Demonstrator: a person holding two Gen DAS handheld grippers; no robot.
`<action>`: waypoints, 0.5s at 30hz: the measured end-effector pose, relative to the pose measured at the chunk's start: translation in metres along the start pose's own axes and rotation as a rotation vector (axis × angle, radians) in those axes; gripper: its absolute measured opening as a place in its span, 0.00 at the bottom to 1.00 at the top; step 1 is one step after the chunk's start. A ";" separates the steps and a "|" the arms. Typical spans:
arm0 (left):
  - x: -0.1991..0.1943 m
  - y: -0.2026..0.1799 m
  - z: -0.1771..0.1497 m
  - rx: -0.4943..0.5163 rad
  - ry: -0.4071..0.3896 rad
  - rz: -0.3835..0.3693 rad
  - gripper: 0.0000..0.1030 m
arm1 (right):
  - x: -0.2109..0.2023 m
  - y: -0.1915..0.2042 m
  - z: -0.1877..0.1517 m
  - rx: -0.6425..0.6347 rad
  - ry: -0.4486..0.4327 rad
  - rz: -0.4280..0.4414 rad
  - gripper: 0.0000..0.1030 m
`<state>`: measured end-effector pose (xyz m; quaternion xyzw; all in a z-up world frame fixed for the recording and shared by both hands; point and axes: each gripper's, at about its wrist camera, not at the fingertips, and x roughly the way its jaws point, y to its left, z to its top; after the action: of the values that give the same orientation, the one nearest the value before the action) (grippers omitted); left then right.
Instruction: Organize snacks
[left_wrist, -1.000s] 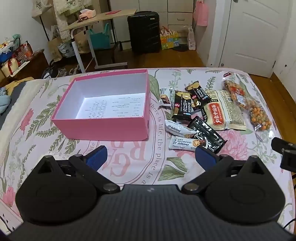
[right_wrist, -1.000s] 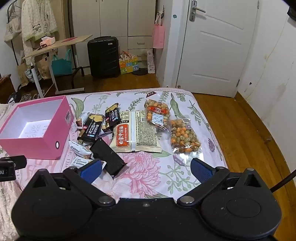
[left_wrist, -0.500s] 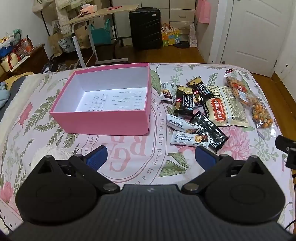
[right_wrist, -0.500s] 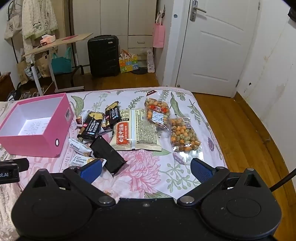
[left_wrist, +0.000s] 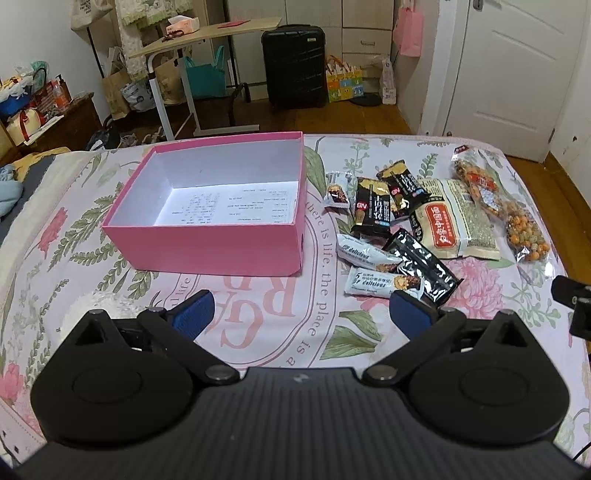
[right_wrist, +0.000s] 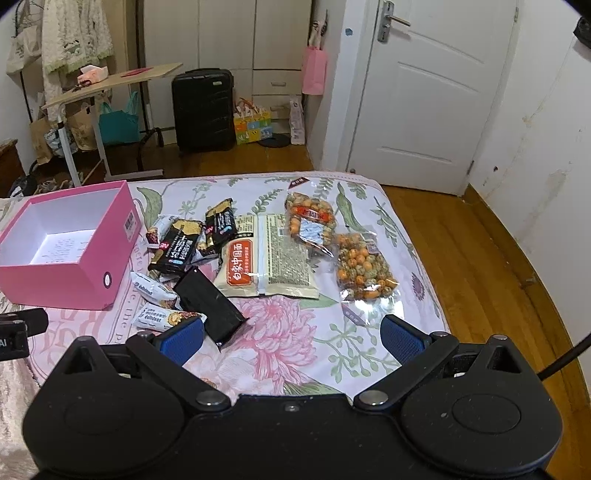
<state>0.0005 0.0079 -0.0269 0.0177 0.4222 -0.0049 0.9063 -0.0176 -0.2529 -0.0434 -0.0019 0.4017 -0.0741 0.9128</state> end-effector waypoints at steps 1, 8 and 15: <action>0.001 0.000 -0.001 -0.003 -0.006 -0.002 1.00 | 0.002 0.000 -0.001 -0.003 -0.003 0.001 1.00; 0.006 0.004 -0.009 -0.035 -0.063 0.010 1.00 | 0.009 0.001 -0.004 0.005 -0.006 0.013 1.00; 0.012 0.004 -0.009 -0.029 -0.023 -0.006 1.00 | 0.014 -0.001 -0.005 0.021 0.011 0.005 1.00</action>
<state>0.0012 0.0123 -0.0421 0.0033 0.4117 -0.0020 0.9113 -0.0124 -0.2554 -0.0569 0.0088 0.4057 -0.0762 0.9108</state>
